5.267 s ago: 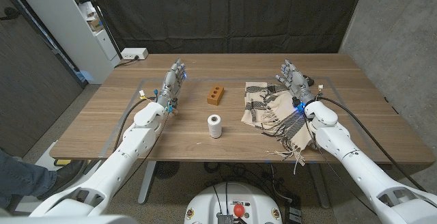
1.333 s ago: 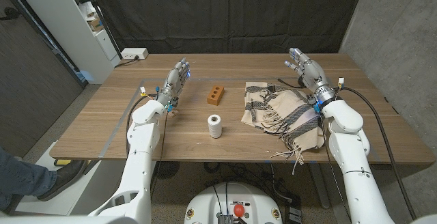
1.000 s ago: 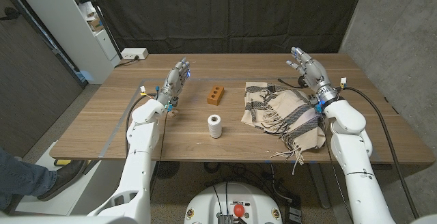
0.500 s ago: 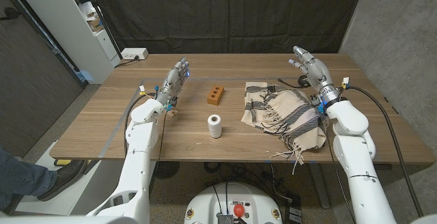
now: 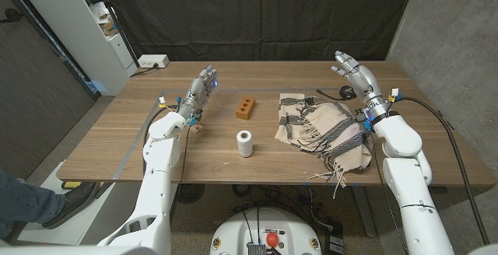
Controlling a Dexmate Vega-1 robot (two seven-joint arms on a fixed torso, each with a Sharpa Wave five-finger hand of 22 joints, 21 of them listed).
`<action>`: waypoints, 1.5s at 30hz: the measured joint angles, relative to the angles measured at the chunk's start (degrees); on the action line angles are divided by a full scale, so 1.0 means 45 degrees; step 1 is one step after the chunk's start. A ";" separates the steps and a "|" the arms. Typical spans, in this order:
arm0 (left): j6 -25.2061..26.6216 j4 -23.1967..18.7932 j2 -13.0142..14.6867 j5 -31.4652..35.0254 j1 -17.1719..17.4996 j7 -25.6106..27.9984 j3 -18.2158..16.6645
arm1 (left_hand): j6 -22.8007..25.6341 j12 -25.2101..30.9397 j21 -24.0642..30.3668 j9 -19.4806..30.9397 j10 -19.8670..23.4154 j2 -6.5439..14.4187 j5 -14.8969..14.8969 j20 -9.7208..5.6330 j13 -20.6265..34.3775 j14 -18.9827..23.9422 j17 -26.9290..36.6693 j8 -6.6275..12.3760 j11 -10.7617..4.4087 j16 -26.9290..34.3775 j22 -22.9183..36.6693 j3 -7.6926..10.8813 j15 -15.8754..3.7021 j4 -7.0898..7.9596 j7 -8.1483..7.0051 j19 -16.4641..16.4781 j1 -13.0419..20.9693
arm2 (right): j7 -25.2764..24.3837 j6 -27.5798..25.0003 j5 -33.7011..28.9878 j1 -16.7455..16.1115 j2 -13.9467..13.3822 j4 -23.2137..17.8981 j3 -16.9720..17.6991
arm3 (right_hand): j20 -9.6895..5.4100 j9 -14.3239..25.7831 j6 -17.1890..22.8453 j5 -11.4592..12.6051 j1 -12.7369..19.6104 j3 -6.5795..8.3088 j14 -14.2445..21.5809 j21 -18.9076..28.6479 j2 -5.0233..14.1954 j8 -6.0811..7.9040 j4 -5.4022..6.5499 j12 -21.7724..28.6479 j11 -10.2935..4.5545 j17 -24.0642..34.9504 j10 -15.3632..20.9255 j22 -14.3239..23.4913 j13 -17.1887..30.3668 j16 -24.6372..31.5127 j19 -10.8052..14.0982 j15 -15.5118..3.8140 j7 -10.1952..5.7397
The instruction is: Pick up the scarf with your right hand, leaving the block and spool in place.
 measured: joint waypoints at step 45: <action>-0.0512 0.0544 0.0120 0.0086 -0.0399 0.0042 0.0073 | 0.0233 0.0061 0.0000 0.0000 0.0116 0.0067 -0.0096 0.0047 0.0000 0.0045 0.0000 0.0049 -0.0114 0.0049 0.0061 0.0040 -0.0046 -0.0141 0.0001 0.0048 0.0169 | -0.2647 0.0793 -0.4751 -0.0792 -0.0255 -0.1141 -0.0232 | 0.0246 -0.0005 0.0044 0.0142 -0.0001 -0.0092 0.1160 -0.0108 0.0000 0.0000 -0.0086 0.0001 -0.0027 0.0031 0.0168 0.0000 -0.0004 0.0399 -0.0342 -0.0124 -0.0412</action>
